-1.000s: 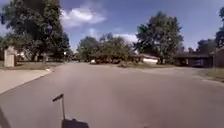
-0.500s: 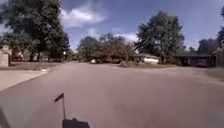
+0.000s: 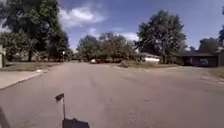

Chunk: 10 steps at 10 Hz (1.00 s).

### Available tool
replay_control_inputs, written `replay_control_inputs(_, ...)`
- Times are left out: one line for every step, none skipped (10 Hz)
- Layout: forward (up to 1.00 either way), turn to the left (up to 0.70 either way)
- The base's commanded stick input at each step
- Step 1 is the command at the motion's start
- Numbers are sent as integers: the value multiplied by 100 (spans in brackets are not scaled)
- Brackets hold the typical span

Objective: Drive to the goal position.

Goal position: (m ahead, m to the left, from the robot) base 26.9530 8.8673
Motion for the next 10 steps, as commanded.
replay_control_inputs(100, 0)
replay_control_inputs(100, 0)
replay_control_inputs(100, 0)
replay_control_inputs(100, 0)
replay_control_inputs(100, 0)
replay_control_inputs(100, 0)
replay_control_inputs(100, 0)
replay_control_inputs(100, 0)
replay_control_inputs(100, 0)
replay_control_inputs(100, 0)
